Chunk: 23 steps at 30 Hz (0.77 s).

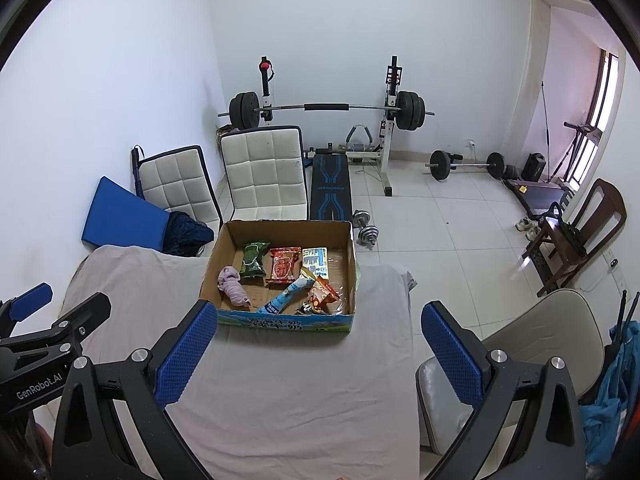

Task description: Organize soft objects

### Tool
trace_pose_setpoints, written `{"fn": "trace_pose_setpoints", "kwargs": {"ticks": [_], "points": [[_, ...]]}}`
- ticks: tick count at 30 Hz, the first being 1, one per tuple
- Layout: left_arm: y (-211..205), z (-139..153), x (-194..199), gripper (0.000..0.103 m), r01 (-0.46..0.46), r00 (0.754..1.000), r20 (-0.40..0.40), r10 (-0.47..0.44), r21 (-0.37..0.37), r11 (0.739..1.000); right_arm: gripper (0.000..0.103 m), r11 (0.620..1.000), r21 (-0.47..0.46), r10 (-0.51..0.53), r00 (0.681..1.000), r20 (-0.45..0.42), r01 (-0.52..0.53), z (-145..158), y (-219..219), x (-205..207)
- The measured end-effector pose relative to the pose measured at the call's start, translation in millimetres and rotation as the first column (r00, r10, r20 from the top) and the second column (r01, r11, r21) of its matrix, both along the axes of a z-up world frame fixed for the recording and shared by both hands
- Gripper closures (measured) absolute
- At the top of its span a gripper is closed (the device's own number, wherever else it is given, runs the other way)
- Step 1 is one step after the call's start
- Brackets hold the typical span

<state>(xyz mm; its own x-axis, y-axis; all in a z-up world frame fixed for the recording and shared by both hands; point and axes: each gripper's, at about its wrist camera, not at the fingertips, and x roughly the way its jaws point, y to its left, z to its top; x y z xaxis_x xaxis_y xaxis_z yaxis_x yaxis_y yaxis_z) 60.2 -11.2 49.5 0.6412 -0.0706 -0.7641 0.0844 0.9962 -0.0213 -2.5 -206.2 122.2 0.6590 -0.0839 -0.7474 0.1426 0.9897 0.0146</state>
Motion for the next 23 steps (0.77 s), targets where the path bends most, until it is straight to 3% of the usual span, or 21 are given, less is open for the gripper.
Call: {"fn": "trace_pose_setpoints", "kwargs": {"ticks": [23], "points": [[4.1, -0.3, 5.3, 0.001, -0.018, 1.0, 0.004, 0.018, -0.007, 1.0, 0.0, 1.0, 0.005, 0.0, 1.0, -0.005, 0.0, -6.9, 1.6, -1.9]]}}
